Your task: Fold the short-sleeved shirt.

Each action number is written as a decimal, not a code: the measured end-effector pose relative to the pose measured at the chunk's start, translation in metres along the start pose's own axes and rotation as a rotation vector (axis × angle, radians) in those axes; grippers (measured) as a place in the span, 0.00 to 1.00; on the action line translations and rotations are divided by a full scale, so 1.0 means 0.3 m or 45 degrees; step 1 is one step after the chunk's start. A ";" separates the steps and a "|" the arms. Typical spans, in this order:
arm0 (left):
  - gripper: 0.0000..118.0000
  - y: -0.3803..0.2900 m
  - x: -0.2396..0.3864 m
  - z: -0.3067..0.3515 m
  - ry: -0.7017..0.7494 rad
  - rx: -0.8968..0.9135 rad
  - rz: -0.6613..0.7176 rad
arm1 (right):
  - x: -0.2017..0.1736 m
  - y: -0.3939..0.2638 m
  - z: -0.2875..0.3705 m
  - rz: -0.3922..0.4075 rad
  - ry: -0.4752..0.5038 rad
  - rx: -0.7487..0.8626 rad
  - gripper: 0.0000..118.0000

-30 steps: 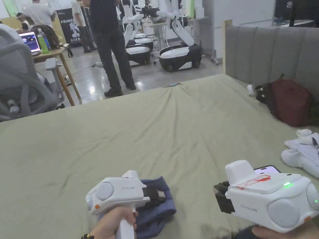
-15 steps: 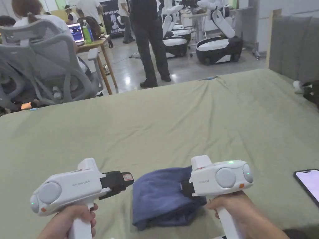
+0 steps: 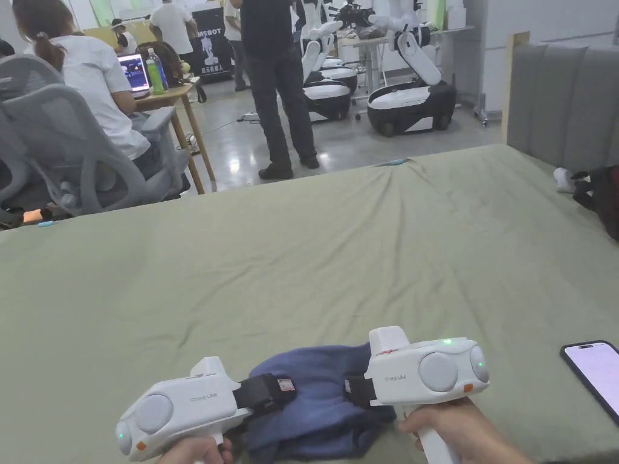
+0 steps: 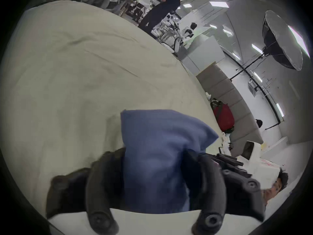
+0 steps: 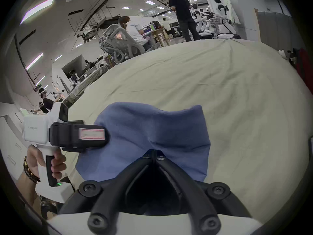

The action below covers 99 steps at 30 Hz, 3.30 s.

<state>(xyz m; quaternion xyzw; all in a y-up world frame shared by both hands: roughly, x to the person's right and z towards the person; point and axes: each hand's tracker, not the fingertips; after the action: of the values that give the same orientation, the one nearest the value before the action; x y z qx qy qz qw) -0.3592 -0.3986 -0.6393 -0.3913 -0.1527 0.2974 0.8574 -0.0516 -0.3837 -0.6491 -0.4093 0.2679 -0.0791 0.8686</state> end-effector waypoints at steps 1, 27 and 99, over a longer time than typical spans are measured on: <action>0.48 0.003 0.007 0.001 -0.008 0.004 -0.008 | 0.004 -0.003 0.002 0.000 0.000 0.003 0.00; 0.20 0.393 -0.646 0.741 0.111 0.145 -0.022 | -0.841 0.174 -0.305 0.413 0.279 0.221 0.00; 0.00 -0.198 0.389 0.387 0.709 1.054 -0.797 | -0.101 -0.006 0.545 0.372 -0.606 0.956 0.00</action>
<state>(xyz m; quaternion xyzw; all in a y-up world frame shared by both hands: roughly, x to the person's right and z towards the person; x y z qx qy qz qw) -0.3027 -0.2887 -0.5155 -0.0235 0.0990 -0.0490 0.9936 0.0098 -0.2649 -0.5504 -0.0316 0.0691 0.0486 0.9959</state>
